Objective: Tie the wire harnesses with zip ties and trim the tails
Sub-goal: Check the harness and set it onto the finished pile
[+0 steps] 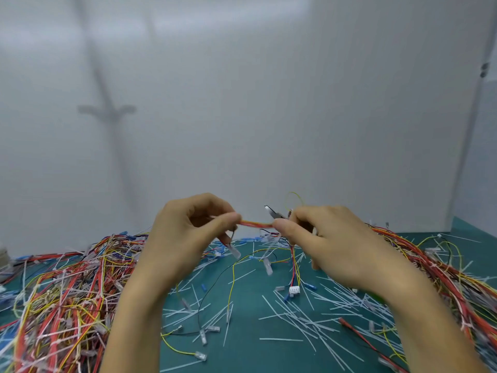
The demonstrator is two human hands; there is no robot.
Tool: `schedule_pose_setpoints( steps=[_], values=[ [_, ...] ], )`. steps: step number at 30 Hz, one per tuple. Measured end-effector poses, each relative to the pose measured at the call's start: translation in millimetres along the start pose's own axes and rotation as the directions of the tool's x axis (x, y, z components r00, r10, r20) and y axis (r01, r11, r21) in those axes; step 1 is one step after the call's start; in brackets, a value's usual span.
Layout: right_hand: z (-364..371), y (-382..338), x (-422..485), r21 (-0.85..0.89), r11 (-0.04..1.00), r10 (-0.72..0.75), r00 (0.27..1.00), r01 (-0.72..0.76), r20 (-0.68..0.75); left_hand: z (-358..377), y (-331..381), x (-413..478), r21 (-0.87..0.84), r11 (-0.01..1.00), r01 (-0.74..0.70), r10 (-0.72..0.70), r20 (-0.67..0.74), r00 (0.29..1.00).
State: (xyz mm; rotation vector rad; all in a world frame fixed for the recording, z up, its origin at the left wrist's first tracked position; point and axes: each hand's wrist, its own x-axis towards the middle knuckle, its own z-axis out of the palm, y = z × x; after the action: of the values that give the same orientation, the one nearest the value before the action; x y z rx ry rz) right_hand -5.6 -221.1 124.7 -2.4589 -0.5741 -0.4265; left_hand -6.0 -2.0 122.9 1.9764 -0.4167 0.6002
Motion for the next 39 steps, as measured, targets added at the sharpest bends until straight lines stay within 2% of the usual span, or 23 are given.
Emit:
schedule_pose_setpoints(
  steps=[3,6,10,12,16,19,25,30,33,39],
  values=[
    [17.1,16.6,9.4,-0.125,0.985,0.121,0.993,-0.121,-0.014,1.4,-9.9,2.2,0.029,0.998,0.06,-0.054,-0.174,0.983],
    [43.8,42.3,21.0,-0.276,0.921,0.298,0.954,-0.276,0.04,5.7,-22.0,6.5,-0.028,0.983,0.179,-0.179,-0.296,0.938],
    [80.7,68.6,25.2,-0.431,0.804,0.497,0.86,-0.409,0.112,13.7,-33.5,14.0,-0.12,0.933,0.34,-0.361,-0.281,0.889],
    [96.6,74.7,23.4,-0.483,0.76,0.559,0.817,-0.435,0.143,17.8,-36.5,15.4,-0.106,0.924,0.367,-0.382,-0.278,0.882],
    [120.1,80.0,19.2,-0.539,0.731,0.589,0.787,-0.419,0.186,24.0,-46.9,15.1,0.026,0.936,0.35,-0.332,-0.259,0.907],
    [130.6,82.8,17.7,-0.561,0.714,0.601,0.777,-0.418,0.186,28.4,-51.4,16.2,0.052,0.925,0.375,-0.353,-0.239,0.905],
    [137.3,86.5,17.7,-0.555,0.718,0.594,0.785,-0.42,0.174,34.3,-50.6,17.5,-0.031,0.889,0.456,-0.451,-0.216,0.866],
    [136.6,90.1,16.2,-0.566,0.68,0.627,0.77,-0.466,0.119,35.3,-45.2,18.3,-0.219,0.861,0.459,-0.498,-0.184,0.847],
    [133.5,93.3,15.5,-0.582,0.654,0.652,0.75,-0.484,0.109,34.2,-43.9,19.2,-0.277,0.86,0.428,-0.488,-0.2,0.85],
    [132.7,96.1,14.8,-0.636,0.611,0.68,0.724,-0.47,0.118,34.0,-37.7,18.4,-0.279,0.895,0.348,-0.418,-0.248,0.874]
  ],
)
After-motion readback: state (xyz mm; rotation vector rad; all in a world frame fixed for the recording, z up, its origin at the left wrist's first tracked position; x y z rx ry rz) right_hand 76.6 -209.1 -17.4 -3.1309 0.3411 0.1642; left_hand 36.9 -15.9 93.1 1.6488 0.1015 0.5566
